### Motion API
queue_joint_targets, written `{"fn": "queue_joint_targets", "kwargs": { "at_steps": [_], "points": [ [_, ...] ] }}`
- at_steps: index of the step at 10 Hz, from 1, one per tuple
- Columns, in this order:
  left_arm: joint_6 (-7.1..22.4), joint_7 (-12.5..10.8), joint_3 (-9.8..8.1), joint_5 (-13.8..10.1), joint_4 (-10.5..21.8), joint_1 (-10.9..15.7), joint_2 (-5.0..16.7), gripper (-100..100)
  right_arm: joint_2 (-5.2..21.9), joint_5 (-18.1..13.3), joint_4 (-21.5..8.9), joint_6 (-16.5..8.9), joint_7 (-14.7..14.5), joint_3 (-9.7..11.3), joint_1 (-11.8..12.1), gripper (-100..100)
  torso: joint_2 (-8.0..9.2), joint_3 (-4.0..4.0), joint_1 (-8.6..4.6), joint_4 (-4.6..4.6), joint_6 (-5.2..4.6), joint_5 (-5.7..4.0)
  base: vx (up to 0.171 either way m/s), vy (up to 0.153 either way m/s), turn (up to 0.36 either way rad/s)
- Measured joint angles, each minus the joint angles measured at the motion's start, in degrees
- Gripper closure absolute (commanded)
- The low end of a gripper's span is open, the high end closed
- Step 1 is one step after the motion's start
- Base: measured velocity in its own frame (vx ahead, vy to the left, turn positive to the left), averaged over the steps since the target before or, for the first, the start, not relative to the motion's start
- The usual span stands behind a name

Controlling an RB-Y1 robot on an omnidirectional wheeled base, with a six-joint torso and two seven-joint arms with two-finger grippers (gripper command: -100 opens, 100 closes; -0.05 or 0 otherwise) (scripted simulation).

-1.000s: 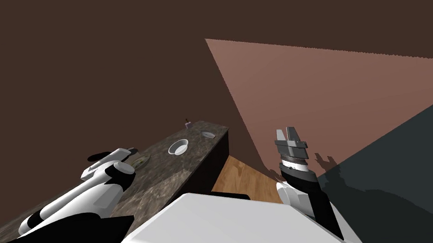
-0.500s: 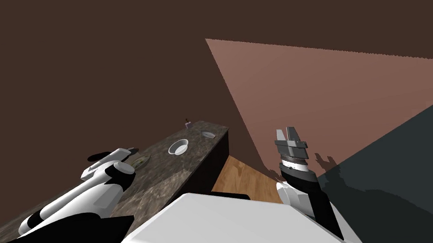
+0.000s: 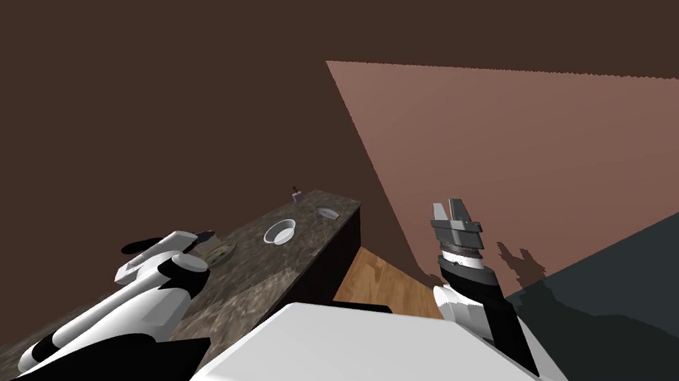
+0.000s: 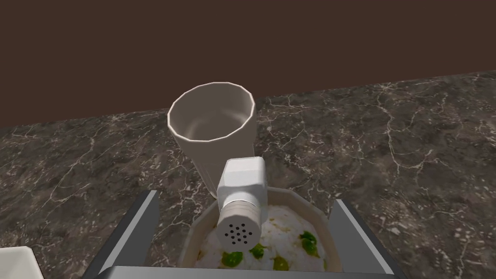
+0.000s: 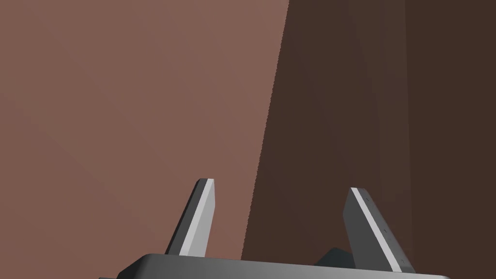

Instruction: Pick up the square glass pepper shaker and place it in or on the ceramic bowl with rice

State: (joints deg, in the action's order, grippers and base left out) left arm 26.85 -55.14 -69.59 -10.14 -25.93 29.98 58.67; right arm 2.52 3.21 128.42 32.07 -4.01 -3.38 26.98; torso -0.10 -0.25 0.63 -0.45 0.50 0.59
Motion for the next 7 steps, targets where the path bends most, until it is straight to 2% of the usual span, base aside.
{"fn": "queue_joint_targets", "kwargs": {
  "at_steps": [2,3,5,7],
  "points": [
    [1.59,2.82,-1.10,-1.31,-0.46,0.11,0.72,-100,0.00,0.00,0.00,0.00,0.00,0.00,-0.01,0,0.05,0.02,0.03,0.00,-0.02,0.01,0.095,-0.040,0.128],
    [3.38,4.36,-2.06,-2.05,-2.25,-0.06,0.61,-100,0.00,0.00,0.00,0.00,0.00,0.00,0.00,0,0.01,0.00,0.04,-0.01,0.01,0.01,0.042,-0.051,0.095],
    [4.68,6.86,-2.86,-2.88,-1.60,0.72,1.85,-100,0.00,0.00,0.00,0.00,0.00,0.00,-0.01,0,0.17,0.09,0.03,0.03,-0.01,0.01,0.057,-0.054,0.138],
    [7.25,9.48,-4.21,-4.12,-3.24,0.73,2.36,-100,0.00,0.00,0.00,0.00,0.00,0.00,-0.01,0,0.15,0.07,-0.01,0.02,-0.04,0.00,0.071,-0.065,0.100]
  ]
}}
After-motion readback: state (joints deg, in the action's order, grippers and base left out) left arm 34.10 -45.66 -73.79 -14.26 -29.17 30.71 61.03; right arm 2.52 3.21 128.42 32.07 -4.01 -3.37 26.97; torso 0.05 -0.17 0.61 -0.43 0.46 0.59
